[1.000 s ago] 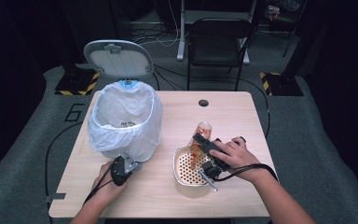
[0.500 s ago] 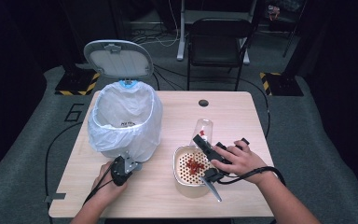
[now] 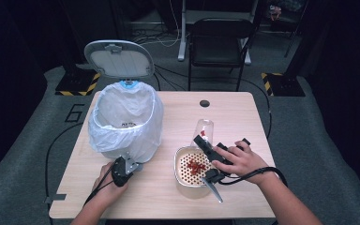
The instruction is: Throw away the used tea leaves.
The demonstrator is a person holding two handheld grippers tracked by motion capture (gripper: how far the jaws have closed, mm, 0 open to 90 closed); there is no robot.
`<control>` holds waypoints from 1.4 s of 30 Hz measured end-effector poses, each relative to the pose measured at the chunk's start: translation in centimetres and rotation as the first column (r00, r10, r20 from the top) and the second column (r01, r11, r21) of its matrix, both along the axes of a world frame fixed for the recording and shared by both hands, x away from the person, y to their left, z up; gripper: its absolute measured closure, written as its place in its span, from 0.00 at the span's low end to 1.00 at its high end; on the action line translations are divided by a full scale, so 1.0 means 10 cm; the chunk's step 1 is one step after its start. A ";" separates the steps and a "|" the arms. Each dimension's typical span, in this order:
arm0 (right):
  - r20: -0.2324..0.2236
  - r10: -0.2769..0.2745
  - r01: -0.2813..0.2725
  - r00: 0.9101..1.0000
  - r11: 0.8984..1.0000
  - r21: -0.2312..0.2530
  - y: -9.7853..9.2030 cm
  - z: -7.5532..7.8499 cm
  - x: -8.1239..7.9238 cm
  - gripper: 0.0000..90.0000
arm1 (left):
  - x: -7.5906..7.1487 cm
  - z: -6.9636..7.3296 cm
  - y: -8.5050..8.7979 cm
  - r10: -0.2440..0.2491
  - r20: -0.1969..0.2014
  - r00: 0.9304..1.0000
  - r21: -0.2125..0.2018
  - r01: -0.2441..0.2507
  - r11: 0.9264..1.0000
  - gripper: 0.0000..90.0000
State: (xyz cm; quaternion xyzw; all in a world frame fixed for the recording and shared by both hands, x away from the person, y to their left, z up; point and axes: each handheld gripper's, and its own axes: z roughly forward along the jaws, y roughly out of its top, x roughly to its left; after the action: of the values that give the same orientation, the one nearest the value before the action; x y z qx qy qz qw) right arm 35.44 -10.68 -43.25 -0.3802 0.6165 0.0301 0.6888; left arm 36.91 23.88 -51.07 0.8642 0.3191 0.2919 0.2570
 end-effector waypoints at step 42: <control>-0.313 0.074 -0.015 0.947 0.982 0.187 0.10 0.43 0.01 0.44 | 0.01 0.02 0.01 -0.009 0.020 1.000 0.033 0.009 0.999 1.00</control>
State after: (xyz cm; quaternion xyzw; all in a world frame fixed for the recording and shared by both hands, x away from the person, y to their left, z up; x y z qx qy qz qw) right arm 35.56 -9.66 -38.98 -0.3194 0.7054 0.1629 0.6114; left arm 37.01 23.97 -50.90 0.8668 0.3078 0.3047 0.2472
